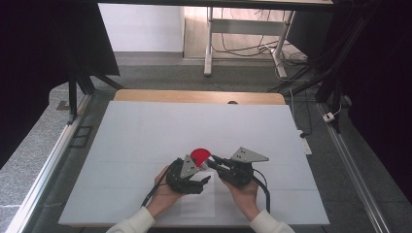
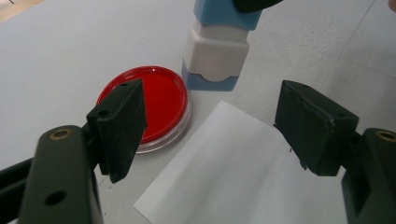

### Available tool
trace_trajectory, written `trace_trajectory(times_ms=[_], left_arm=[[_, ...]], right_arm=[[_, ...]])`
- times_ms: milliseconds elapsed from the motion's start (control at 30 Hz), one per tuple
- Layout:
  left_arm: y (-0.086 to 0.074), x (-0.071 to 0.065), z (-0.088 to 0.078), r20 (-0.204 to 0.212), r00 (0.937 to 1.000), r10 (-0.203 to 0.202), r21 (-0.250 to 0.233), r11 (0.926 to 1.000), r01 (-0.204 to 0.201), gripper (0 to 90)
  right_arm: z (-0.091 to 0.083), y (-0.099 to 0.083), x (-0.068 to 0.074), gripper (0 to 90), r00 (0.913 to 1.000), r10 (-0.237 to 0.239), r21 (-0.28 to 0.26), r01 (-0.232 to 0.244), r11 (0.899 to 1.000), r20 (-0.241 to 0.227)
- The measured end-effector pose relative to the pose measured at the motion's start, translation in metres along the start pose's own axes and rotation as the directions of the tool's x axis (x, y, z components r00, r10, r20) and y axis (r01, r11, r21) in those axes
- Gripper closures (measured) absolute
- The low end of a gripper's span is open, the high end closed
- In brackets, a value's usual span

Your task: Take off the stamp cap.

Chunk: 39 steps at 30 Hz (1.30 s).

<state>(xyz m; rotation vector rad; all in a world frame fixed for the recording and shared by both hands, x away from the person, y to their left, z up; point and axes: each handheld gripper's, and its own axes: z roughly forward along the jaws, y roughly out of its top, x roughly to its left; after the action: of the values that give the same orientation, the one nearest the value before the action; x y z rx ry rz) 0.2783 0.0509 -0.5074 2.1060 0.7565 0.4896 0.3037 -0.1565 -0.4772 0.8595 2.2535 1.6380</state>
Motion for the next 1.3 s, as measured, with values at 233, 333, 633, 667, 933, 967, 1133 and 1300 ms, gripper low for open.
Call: trace_trajectory(times_ms=[233, 333, 633, 667, 933, 967, 1133, 1300], left_arm=[[0.0002, 0.0009, 0.0033, -0.005, 1.0000, 0.003, -0.006, 1.0000, -0.003, 28.5], [0.0002, 0.0014, 0.0039, -0.011, 0.9999, 0.004, -0.011, 0.9999, -0.004, 31.3], [0.0011, 0.0014, 0.0054, -0.021, 0.9997, 0.011, -0.025, 0.9996, -0.012, 41.1], [0.0012, 0.0015, 0.0058, -0.021, 0.9997, 0.014, -0.025, 0.9996, -0.014, 42.3], [0.0017, 0.0005, 0.0081, -0.025, 0.9992, 0.033, -0.025, 0.9991, -0.033, 50.6], [0.0018, 0.0005, 0.0082, -0.026, 0.9991, 0.034, -0.026, 0.9991, -0.034, 51.7], [0.0019, 0.0005, 0.0093, -0.025, 0.9990, 0.037, -0.027, 0.9989, -0.038, 55.2], [0.0019, 0.0003, 0.0099, -0.027, 0.9988, 0.042, -0.030, 0.9986, -0.043, 58.4]], right_arm=[[0.0009, -0.0010, -0.0011, 75.3, 1.0000, 0.008, 0.000, -0.008, 1.000, 0.002], [0.0010, -0.0015, -0.0018, 75.4, 0.9999, 0.012, -0.001, -0.012, 1.000, 0.005], [0.0004, -0.0019, -0.0024, 75.3, 0.9996, 0.029, -0.009, -0.029, 1.000, -0.001], [0.0003, -0.0019, -0.0025, 75.3, 0.9996, 0.030, -0.011, -0.030, 0.999, 0.000], [0.0005, -0.0024, -0.0033, 75.3, 0.9990, 0.043, -0.014, -0.043, 0.999, -0.009], [0.0005, -0.0025, -0.0034, 75.4, 0.9990, 0.044, -0.014, -0.044, 0.999, -0.010], [0.0007, -0.0029, -0.0035, 75.3, 0.9988, 0.047, -0.013, -0.047, 0.999, -0.011], [0.0004, -0.0028, -0.0036, 75.4, 0.9987, 0.048, -0.016, -0.048, 0.999, -0.015]])
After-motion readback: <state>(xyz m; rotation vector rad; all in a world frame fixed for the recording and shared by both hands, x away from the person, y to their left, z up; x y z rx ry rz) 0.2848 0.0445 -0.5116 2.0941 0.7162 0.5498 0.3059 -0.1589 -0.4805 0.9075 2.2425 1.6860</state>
